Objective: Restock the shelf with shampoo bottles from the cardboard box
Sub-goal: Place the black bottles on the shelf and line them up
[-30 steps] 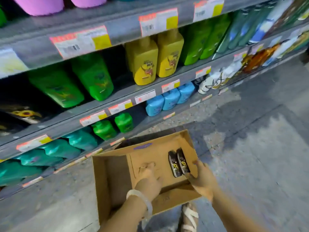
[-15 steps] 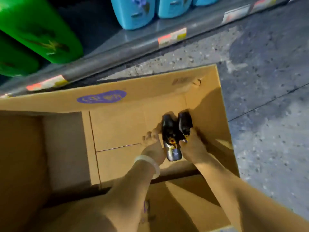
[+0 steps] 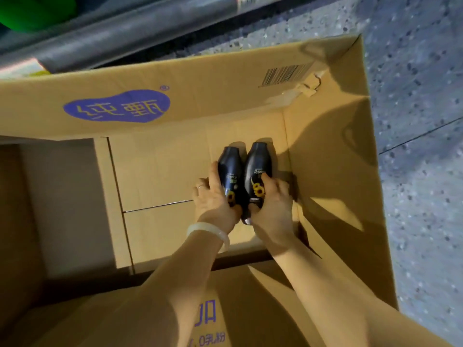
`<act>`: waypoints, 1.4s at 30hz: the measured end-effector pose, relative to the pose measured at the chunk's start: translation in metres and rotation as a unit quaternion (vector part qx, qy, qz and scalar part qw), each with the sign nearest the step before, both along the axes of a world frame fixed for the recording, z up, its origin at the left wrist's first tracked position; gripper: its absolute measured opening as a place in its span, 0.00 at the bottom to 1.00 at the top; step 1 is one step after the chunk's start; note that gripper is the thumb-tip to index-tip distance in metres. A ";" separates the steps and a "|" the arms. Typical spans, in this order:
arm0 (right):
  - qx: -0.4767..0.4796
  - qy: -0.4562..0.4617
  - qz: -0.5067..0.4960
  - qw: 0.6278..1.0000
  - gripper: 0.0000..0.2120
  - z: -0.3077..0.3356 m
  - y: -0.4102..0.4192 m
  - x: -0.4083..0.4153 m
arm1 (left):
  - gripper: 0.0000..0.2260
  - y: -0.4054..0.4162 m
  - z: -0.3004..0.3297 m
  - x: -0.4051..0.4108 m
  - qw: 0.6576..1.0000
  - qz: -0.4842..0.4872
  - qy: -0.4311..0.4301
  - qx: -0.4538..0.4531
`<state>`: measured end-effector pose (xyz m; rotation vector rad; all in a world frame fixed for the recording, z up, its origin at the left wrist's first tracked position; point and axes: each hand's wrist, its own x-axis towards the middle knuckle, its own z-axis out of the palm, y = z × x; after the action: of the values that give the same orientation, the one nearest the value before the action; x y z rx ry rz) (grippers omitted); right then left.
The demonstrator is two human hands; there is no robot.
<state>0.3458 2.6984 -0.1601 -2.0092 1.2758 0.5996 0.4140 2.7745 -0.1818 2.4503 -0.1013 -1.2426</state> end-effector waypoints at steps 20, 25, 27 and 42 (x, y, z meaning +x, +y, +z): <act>0.129 -0.246 -0.072 0.958 0.41 0.083 0.030 0.038 | 0.33 0.074 0.090 0.026 0.918 0.229 -0.051 -0.319; 0.112 -0.330 -0.127 0.929 0.41 0.226 0.048 0.048 | 0.36 0.085 0.235 0.042 0.897 0.224 -0.117 -0.362; 0.119 -0.351 -0.143 0.918 0.42 0.287 0.055 0.054 | 0.38 0.090 0.300 0.053 0.889 0.224 -0.144 -0.373; 0.014 -0.577 0.053 0.815 0.49 0.791 0.068 0.148 | 0.37 0.110 0.817 0.118 0.739 0.220 -0.347 -0.534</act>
<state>0.4937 2.7660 0.6308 -1.8464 0.3796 -0.5500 0.5323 2.8849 0.6354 1.5699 -0.3107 0.0854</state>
